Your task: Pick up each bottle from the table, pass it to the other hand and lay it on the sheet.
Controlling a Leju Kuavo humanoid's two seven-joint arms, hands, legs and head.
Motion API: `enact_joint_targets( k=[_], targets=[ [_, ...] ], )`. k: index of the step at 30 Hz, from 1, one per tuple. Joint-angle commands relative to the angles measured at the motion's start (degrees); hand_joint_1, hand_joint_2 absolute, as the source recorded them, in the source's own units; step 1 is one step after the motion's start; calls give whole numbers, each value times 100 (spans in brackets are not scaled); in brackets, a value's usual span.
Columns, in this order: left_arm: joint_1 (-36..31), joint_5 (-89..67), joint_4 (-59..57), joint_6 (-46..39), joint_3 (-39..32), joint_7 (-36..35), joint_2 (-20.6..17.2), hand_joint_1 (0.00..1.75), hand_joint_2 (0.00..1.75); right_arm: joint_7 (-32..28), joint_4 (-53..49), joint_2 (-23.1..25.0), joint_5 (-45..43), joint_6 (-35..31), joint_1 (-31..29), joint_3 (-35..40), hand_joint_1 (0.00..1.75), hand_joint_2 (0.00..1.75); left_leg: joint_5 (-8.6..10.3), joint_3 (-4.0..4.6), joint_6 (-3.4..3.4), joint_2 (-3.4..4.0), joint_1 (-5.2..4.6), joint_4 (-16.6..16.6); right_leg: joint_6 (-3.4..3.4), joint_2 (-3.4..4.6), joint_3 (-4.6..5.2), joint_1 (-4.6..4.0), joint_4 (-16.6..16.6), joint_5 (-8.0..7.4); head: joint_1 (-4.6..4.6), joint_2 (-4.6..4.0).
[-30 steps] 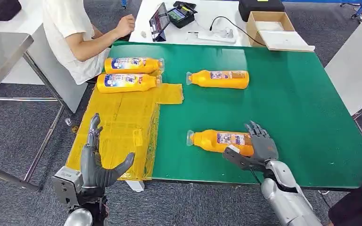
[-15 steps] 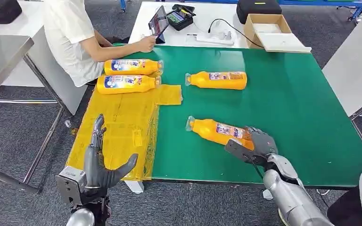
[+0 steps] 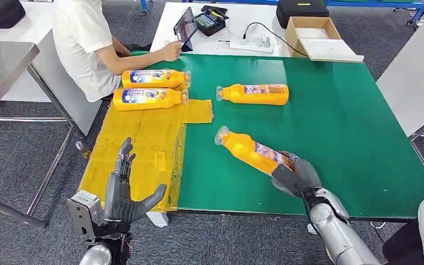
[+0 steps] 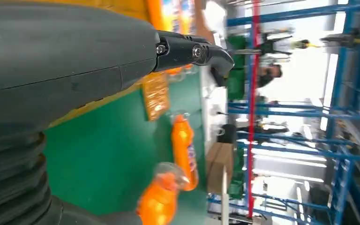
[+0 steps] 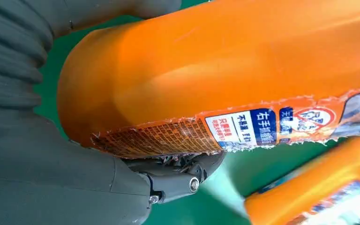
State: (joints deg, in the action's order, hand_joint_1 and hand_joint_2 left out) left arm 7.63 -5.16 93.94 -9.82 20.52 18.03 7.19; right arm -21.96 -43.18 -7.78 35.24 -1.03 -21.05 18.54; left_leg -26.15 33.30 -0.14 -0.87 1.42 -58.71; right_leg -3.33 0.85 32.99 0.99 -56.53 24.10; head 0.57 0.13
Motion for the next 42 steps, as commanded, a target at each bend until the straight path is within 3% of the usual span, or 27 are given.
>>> enact_joint_targets(
  k=[1,10,18,23,27,29,42],
  targets=[
    [-159,211,-637,69,54,-81,-91,0,175,17,-752,319,-205,274,770,-223,175,175,4,-7,3,-5,2,11,11,-14,-10,-4,10,0,0,0],
    [-145,457,-607,173,52,-178,-96,0,175,-97,-839,308,-340,266,800,-261,175,175,9,21,12,-2,-2,15,17,-20,10,-1,13,-5,-2,0],
    [-210,809,-839,490,755,-146,-277,0,175,-507,-2338,834,-1290,-47,1049,-511,175,175,8,33,12,11,-4,16,30,-12,29,-2,5,-3,2,0],
    [-336,752,-848,519,1074,-103,-347,0,175,-575,-2438,1138,-1355,273,826,101,175,175,4,73,6,12,-3,4,10,3,66,2,-6,-2,2,0],
    [-443,1711,-1047,1218,1208,-294,-354,0,175,-909,-2153,1343,-1276,-41,633,732,175,175,3,71,6,27,-3,8,15,16,67,1,-5,-5,0,0],
    [-478,1688,-1044,1135,1280,-193,-373,0,175,-1032,-2142,1372,-1278,-186,626,949,175,175,4,73,6,22,-2,10,16,11,67,0,-3,-4,0,0],
    [-622,1749,-1125,1135,1354,-217,-305,0,175,-1066,-2010,1388,-1129,-171,472,1493,175,175,5,87,6,11,-1,5,13,1,76,0,-4,-3,-2,0]
  ],
)
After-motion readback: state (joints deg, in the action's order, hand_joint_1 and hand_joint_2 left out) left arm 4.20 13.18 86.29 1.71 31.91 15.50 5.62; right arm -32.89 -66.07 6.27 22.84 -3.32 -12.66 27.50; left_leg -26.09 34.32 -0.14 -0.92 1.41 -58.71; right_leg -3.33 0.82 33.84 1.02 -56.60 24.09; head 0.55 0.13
